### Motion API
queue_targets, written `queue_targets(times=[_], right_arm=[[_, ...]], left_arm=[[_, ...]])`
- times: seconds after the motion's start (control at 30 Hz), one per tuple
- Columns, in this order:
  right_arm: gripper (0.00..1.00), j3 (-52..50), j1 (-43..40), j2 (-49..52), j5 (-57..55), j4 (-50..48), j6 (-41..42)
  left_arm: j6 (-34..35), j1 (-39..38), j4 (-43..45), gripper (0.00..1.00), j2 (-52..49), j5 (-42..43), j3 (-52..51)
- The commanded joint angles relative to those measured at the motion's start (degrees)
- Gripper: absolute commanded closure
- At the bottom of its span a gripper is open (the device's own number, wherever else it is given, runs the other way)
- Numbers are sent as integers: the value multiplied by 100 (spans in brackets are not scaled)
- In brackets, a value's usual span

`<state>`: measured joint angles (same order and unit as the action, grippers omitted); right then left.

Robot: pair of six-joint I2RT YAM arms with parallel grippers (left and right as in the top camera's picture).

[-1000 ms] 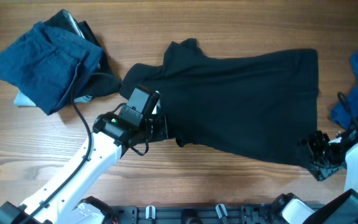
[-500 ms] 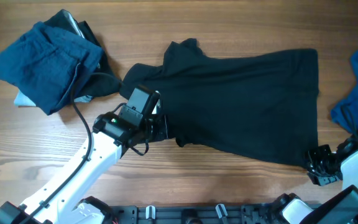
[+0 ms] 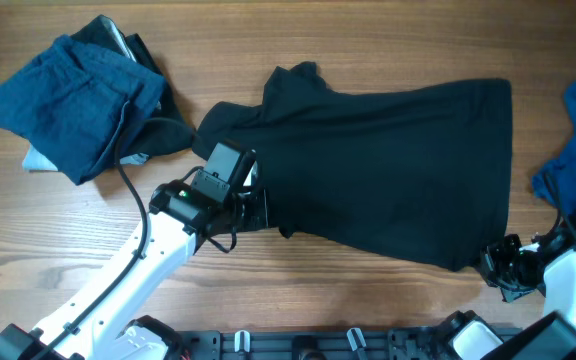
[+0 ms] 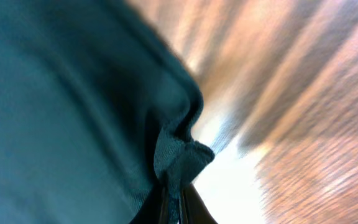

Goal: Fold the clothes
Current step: 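Fold the bottom hem upward toward the top edge with both grippers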

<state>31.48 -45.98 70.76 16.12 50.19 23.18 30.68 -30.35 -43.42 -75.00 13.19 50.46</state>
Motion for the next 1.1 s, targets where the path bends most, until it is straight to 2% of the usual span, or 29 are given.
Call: queue_targets(times=[0.0, 0.07, 0.23, 0.37, 0.57, 0.67, 0.8, 0.9, 1.07], right_arm=[[96, 348, -17, -673, 1073, 223, -199], [96, 546, -17, -946, 1403, 339, -175], [96, 1147, -17, -1016, 1421, 192, 129], [96, 1368, -17, -651, 1421, -538, 411], [96, 1368, -11, 308, 1484, -1316, 507], [96, 1366, 76, 839, 1985, -1792, 402], [96, 1366, 306, 1403, 2291, -2684, 533], [96, 1366, 575, 1665, 2468, -3416, 557], [96, 1366, 1025, 1908, 2347, -4354, 774]], left_arm=[[-114, 33, -188, 96, 164, -85, 59], [-114, 33, -258, 96, 284, -85, 74], [-203, 33, -258, 96, 459, -291, 299], [-411, 157, 0, 96, 437, -828, 518], [-1132, 579, 474, 96, 219, -824, 518], [-1388, 647, 957, 96, 52, -833, 518], [-1552, 647, 1617, 96, -291, -839, 518], [-1572, 680, 1838, 96, -686, -1130, 518], [-1572, 896, 2184, 96, -1239, -1163, 518]])
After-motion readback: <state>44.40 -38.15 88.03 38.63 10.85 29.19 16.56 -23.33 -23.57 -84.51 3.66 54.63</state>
